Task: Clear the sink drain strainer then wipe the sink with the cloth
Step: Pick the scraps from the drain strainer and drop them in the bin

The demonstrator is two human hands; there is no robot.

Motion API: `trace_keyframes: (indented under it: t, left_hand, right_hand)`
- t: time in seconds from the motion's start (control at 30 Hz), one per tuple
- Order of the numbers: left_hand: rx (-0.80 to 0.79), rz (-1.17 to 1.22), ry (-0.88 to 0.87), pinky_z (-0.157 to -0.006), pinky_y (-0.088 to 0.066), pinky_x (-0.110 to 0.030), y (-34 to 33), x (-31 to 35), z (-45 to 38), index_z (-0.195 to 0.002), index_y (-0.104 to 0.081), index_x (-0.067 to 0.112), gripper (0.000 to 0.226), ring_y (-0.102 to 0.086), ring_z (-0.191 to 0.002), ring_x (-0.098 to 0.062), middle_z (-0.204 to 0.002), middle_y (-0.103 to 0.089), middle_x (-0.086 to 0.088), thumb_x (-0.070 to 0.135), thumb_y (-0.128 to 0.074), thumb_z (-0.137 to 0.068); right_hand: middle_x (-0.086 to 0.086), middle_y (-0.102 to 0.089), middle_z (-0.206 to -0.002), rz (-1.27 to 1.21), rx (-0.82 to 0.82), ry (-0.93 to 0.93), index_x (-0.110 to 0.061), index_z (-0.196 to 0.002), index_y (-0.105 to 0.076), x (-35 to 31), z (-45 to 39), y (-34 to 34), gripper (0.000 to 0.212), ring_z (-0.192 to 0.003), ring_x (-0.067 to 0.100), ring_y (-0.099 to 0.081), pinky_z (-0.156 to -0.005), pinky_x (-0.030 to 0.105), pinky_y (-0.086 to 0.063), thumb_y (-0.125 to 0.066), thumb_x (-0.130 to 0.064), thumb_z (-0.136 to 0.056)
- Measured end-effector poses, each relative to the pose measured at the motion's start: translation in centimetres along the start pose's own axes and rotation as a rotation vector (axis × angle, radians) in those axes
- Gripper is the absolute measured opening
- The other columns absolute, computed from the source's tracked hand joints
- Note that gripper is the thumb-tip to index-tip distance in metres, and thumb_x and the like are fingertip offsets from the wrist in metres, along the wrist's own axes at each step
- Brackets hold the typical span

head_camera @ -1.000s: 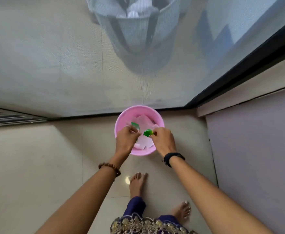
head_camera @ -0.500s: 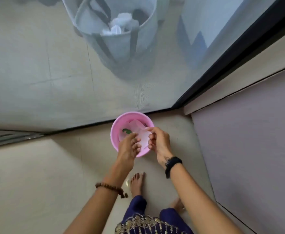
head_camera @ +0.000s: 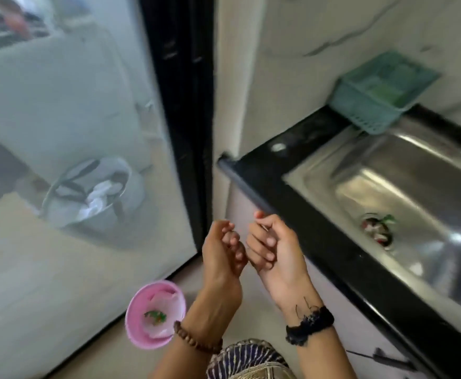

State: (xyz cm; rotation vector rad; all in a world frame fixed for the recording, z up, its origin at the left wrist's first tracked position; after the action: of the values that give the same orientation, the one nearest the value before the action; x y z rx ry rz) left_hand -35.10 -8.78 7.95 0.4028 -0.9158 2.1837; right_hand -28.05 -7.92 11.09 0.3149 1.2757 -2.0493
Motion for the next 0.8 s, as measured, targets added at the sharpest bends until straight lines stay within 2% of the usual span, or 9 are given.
trace_keyframes:
  t: [0.13,0.23,0.3,0.43,0.5,0.57,0.63,0.73,0.8]
  left_hand:
    - [-0.185,-0.318,0.022,-0.043,-0.034,-0.020,-11.2,-3.2,0.9,-0.051,-0.039,0.021,0.037,-0.034,-0.036,-0.008,-0.044,-0.036,0.004,0.027,-0.046,-0.087]
    - [-0.306,-0.517,0.111,-0.038,-0.039,-0.017,-18.8,-8.1,0.0,-0.053,-0.046,0.017,0.037,-0.042,-0.031,-0.010,-0.042,-0.043,0.001,0.023,-0.044,-0.089]
    - [-0.389,-0.713,0.128,-0.040,-0.037,-0.019,-23.1,-11.2,-1.7,-0.061,-0.051,0.014,0.031,-0.045,-0.033,-0.010,-0.047,-0.049,-0.001,0.022,-0.044,-0.091]
    - [-0.571,-1.289,-0.053,-0.046,-0.042,-0.019,-31.1,-17.1,-8.1,-0.080,-0.062,0.011,0.016,-0.054,-0.047,-0.010,-0.069,-0.068,-0.008,0.018,-0.051,-0.089]
    - [-0.575,-1.590,-0.225,-0.064,-0.049,-0.026,-33.4,-19.2,-11.9,-0.092,-0.067,0.010,0.017,-0.063,-0.068,-0.019,-0.092,-0.072,-0.013,0.016,-0.052,-0.087]
    - [-0.528,-1.845,-0.342,-0.076,-0.050,-0.029,-34.3,-21.4,-15.3,-0.098,-0.069,0.015,0.022,-0.065,-0.090,-0.023,-0.102,-0.070,-0.008,0.019,-0.049,-0.088]
    - [-0.524,-2.029,-0.378,-0.075,-0.047,-0.028,-34.0,-23.6,-18.1,-0.100,-0.068,0.020,0.024,-0.064,-0.096,-0.023,-0.106,-0.069,-0.005,0.022,-0.047,-0.089]
    - [-0.582,-2.254,-0.387,-0.078,-0.046,-0.031,-32.8,-27.3,-20.7,-0.102,-0.065,0.018,0.020,-0.063,-0.100,-0.026,-0.108,-0.067,-0.007,0.020,-0.050,-0.088]
    - [-0.606,-2.368,-0.426,-0.081,-0.045,-0.032,-31.5,-28.8,-21.1,-0.103,-0.063,0.017,0.020,-0.063,-0.102,-0.028,-0.109,-0.066,-0.007,0.021,-0.048,-0.090]
  right_hand:
    - [-0.009,-0.033,-0.041,-0.058,0.160,0.280,-0.017,-0.071,-0.059,-9.7,2.2,4.4,0.026,-0.029,0.002,-0.024,-0.035,0.019,-0.019,-0.042,-0.010,-0.089]
    - [-0.008,-0.036,-0.039,-0.158,0.324,0.361,-0.016,-0.071,-0.059,-15.9,2.5,10.6,0.026,-0.026,0.002,-0.026,-0.027,0.012,-0.018,-0.042,-0.011,-0.091]
    - [-0.006,-0.038,-0.044,-0.084,0.456,0.386,-0.017,-0.067,-0.057,-19.6,1.8,15.3,0.028,-0.027,0.004,-0.027,-0.031,0.014,-0.018,-0.043,-0.012,-0.091]
    - [-0.002,-0.051,-0.052,0.360,0.775,0.316,-0.016,-0.070,-0.063,-26.6,-0.1,25.9,0.022,-0.037,0.009,-0.039,-0.040,0.018,-0.028,-0.051,-0.013,-0.088]
    - [0.001,-0.061,-0.066,0.644,0.869,0.256,-0.012,-0.082,-0.066,-29.1,-1.0,30.2,0.016,-0.050,0.008,-0.051,-0.044,0.018,-0.033,-0.052,-0.014,-0.089]
    - [0.005,-0.066,-0.078,0.849,0.926,0.199,-0.014,-0.086,-0.067,-30.3,-2.1,34.1,0.016,-0.070,0.018,-0.059,-0.052,0.023,-0.037,-0.051,-0.013,-0.088]
    - [0.006,-0.068,-0.086,1.046,0.932,0.106,-0.017,-0.085,-0.067,-30.2,-3.6,36.9,0.015,-0.081,0.022,-0.062,-0.060,0.026,-0.042,-0.052,-0.013,-0.086]
    - [0.006,-0.069,-0.096,1.342,0.814,-0.095,-0.018,-0.092,-0.067,-28.4,-6.8,40.0,0.015,-0.088,0.024,-0.064,-0.070,0.028,-0.047,-0.054,-0.020,-0.085]
    - [0.007,-0.068,-0.101,1.587,0.742,-0.132,-0.016,-0.102,-0.063,-27.2,-8.3,40.1,0.020,-0.092,0.026,-0.064,-0.075,0.031,-0.049,-0.050,-0.024,-0.089]
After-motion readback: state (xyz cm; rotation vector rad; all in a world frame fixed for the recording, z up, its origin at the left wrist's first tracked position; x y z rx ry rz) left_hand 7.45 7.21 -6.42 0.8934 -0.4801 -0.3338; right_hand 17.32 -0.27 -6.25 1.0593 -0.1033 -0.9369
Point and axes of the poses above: each hand's wrist, its own z-axis away from the middle knuckle, its own y-axis out of the back of the hand, x = y × z, the point moved 8 cm from there along -z, towards the middle knuckle
